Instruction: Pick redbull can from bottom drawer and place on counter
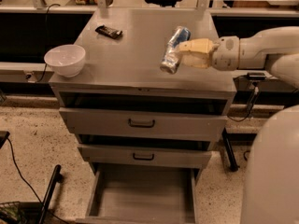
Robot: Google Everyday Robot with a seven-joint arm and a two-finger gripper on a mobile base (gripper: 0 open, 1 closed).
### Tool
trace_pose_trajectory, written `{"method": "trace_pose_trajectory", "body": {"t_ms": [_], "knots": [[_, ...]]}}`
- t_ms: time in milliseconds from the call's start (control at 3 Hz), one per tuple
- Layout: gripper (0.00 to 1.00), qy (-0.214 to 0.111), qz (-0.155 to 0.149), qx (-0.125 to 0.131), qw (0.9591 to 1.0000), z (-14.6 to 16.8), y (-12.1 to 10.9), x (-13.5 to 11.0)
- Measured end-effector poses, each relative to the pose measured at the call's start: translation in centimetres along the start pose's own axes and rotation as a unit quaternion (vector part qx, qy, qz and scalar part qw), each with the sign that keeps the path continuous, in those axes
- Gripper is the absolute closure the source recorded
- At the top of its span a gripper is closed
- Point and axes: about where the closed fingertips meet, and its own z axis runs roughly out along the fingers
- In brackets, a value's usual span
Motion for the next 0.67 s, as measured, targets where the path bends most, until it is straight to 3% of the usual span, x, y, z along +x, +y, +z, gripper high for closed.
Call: {"method": "trace_pose_trajectory", "body": {"t_ms": [333, 667], "knots": [[1.0, -0.018, 0.069, -0.015, 0.9973, 1.2, 1.5, 0.7], [1.0, -0.03, 0.115, -0.032, 0.9924, 2.1, 2.8, 0.5]]}}
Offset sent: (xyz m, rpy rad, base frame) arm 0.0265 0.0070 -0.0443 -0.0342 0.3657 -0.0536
